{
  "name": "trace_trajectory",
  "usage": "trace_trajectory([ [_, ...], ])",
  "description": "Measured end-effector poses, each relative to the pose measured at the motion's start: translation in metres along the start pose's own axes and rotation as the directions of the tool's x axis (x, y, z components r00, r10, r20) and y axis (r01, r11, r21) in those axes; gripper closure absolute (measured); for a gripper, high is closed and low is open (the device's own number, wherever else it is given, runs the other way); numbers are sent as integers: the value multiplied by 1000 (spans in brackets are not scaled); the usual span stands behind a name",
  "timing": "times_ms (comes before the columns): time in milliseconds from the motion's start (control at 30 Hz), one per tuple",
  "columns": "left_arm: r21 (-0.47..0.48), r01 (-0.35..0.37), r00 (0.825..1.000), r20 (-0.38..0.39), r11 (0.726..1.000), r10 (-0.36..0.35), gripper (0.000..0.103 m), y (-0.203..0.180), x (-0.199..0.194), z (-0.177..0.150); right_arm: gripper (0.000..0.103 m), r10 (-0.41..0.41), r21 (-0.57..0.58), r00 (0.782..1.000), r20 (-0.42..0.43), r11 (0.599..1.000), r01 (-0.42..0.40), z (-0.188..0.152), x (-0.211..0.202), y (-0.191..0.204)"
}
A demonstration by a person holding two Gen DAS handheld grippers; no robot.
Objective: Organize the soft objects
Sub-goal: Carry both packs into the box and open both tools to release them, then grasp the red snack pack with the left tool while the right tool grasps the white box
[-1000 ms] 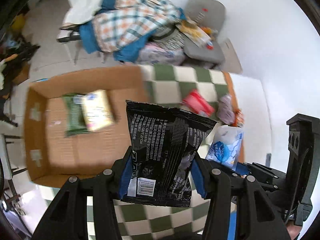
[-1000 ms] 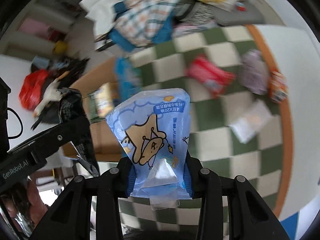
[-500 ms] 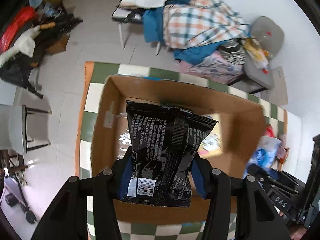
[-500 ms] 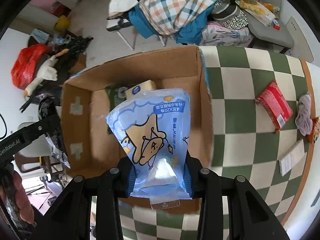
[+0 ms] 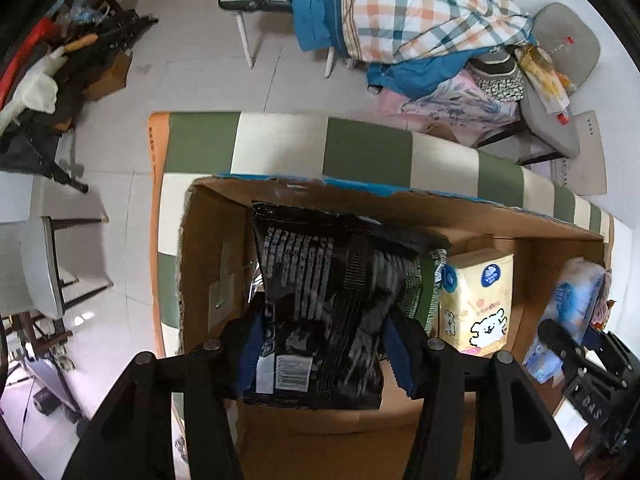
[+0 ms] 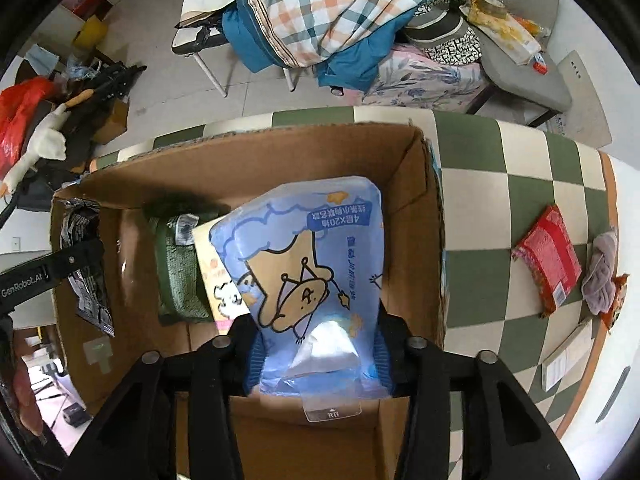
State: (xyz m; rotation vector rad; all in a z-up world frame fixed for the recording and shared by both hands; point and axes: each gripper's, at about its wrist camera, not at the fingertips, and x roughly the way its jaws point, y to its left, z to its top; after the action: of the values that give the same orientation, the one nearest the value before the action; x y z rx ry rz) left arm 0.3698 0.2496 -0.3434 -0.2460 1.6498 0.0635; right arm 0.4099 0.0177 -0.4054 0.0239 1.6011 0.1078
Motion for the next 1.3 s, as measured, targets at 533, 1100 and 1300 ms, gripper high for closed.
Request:
trace_trajectory([
  [533,23,-10,993,117,1000,7,1,4,-26,-25,7,3,-4,999,35,1000,-3,-11,-15,5],
  [1100,2,-22,965,261,1000,21,1,-5,-68,-117,0,-1,-39,994,111,999,5,-88,-45,16],
  [1300,18,-36,942,334,999,28,1,-13,-97,-157,0,13,-44,985,172,999,-5,-121,-77,12],
])
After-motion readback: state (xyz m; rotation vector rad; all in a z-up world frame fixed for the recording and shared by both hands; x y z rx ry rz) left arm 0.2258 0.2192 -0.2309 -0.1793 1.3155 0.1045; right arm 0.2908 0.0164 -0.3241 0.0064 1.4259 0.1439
